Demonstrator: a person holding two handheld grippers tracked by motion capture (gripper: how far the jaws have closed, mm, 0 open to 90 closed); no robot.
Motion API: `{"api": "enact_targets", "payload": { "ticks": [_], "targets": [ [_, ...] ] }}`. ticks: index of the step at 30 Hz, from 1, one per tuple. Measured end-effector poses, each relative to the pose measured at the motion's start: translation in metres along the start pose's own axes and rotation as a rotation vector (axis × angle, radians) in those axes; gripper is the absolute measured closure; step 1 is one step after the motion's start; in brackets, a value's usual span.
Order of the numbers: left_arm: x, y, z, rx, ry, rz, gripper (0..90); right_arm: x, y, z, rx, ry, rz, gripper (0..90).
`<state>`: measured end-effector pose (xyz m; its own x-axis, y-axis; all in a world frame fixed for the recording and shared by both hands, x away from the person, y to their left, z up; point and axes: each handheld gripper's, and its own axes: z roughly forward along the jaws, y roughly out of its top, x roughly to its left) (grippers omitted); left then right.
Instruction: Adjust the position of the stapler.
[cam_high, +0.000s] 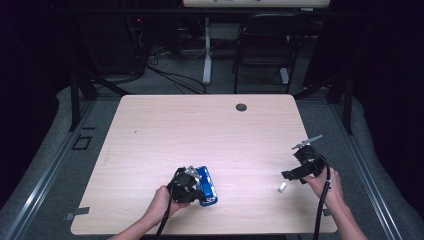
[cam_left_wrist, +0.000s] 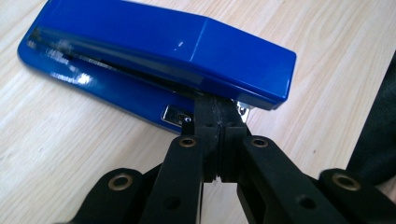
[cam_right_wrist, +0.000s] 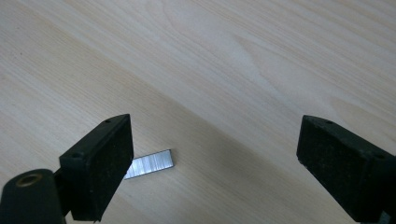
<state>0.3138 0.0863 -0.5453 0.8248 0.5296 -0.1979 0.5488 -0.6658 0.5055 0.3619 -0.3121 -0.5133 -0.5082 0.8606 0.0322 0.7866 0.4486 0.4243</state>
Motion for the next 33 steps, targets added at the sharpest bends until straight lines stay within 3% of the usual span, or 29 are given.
{"api": "enact_targets", "payload": {
  "ticks": [10,16,22,24,30,33],
  "targets": [
    [-0.017,0.012,0.015,-0.039,0.018,0.055,89.8,0.011,0.004,-0.001,-0.023,0.03,-0.001,11.0],
    [-0.016,0.018,0.02,-0.049,0.005,0.06,89.0,0.018,0.01,-0.002,-0.037,0.04,-0.011,11.5],
    [-0.009,0.019,0.005,-0.058,-0.044,0.041,73.2,0.033,0.016,0.002,-0.056,0.081,-0.02,11.7],
    [0.001,0.016,-0.008,-0.081,-0.043,-0.003,65.0,0.038,0.018,0.002,-0.054,0.098,-0.031,11.8],
    [0.025,0.005,-0.032,-0.11,0.009,-0.076,37.7,0.057,0.027,0.007,-0.064,0.123,-0.066,9.0],
    [0.036,0.001,-0.043,-0.124,0.082,-0.074,26.7,0.069,0.034,0.012,-0.035,0.135,-0.089,4.7]
  ]
}}
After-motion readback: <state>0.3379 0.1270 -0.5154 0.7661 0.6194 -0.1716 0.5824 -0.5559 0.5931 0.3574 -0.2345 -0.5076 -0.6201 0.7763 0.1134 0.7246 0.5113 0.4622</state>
